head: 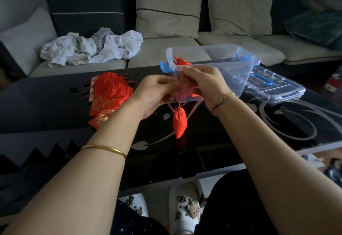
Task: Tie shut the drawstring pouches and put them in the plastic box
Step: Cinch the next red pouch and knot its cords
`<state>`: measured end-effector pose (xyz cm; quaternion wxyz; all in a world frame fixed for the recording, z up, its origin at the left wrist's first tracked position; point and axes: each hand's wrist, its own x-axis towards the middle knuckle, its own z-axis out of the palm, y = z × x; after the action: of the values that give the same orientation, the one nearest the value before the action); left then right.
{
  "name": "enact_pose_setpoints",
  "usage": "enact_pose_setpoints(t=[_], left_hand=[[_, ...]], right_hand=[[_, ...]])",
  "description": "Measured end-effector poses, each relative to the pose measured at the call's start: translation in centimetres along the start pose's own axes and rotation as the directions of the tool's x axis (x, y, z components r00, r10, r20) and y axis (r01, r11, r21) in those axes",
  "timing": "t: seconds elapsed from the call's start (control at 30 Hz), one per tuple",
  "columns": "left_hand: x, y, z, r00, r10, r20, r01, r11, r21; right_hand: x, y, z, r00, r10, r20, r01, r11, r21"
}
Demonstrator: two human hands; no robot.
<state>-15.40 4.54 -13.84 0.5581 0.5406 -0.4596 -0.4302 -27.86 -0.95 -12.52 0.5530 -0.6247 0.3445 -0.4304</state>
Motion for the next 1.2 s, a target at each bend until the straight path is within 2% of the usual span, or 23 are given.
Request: enact_pose_setpoints(t=[0.1,0.2,0.27,0.37,0.43,0.57,0.63,0.73,0.8,0.87,0.93,1.0,1.13,1.2], left_hand=[[0.0,-0.2,0.0,1.000,0.020,-0.016,-0.018,0.995,0.101],[0.2,-0.5,-0.1,0.999,-0.012,-0.038,0.015,0.996,0.088],[0.3,-0.6,-0.1,0.999,-0.028,-0.039,0.031,0.997,0.070],[0.1,-0.5,-0.1,0.998,-0.034,-0.056,0.036,0.999,0.035],[0.0,-0.4,-0.1,0.998,-0.034,-0.058,0.036,0.999,0.025],[0.1,-0.7,-0.3,0.993,-0.015,-0.114,0.018,0.999,0.027],[0.2,-0.8,-0.4,0.990,0.002,-0.139,0.002,1.000,0.027],[0.2,-0.9,-0.5,0.992,0.014,-0.122,-0.005,0.997,0.073],[0.3,-0.8,-0.5,0.995,0.021,-0.093,-0.009,0.992,0.128],[0.2,-0.7,-0.4,0.997,0.052,-0.062,-0.039,0.980,0.196],[0.2,-0.6,-0.3,0.993,0.120,-0.023,-0.108,0.951,0.289],[0.1,-0.7,-0.1,0.974,0.227,0.005,-0.208,0.886,0.413],[0.2,-1.0,0.0,0.905,0.426,0.019,-0.343,0.702,0.624],[0.1,-1.1,0.1,0.874,0.485,0.009,-0.368,0.651,0.664]], right_hand=[[-0.2,0.0,0.3,0.999,0.018,0.047,-0.021,0.998,0.066],[0.1,0.2,-0.1,0.993,0.120,0.014,-0.121,0.976,0.184],[0.3,0.9,-0.7,0.989,0.146,0.012,-0.147,0.988,0.043],[0.1,1.8,-1.0,0.971,0.219,0.096,-0.198,0.960,-0.197],[0.1,2.0,-0.9,0.967,0.218,0.134,-0.172,0.941,-0.292],[0.4,2.0,-0.9,0.972,0.202,0.117,-0.168,0.954,-0.247],[0.3,1.9,-1.0,0.948,0.253,0.193,-0.207,0.950,-0.232],[-0.2,2.0,-1.0,0.890,0.354,0.287,-0.221,0.887,-0.405],[-0.1,2.1,-1.0,0.911,0.343,0.230,-0.195,0.848,-0.492],[0.3,2.5,-0.8,0.966,0.216,0.140,-0.132,0.883,-0.451],[0.7,2.9,-0.6,0.981,0.153,0.121,-0.116,0.956,-0.269],[0.8,3.4,-0.5,0.961,0.183,0.206,-0.158,0.979,-0.129],[0.5,3.7,-0.9,0.890,0.287,0.354,-0.291,0.956,-0.043],[0.3,3.6,-1.1,0.855,0.305,0.419,-0.332,0.943,-0.009]])
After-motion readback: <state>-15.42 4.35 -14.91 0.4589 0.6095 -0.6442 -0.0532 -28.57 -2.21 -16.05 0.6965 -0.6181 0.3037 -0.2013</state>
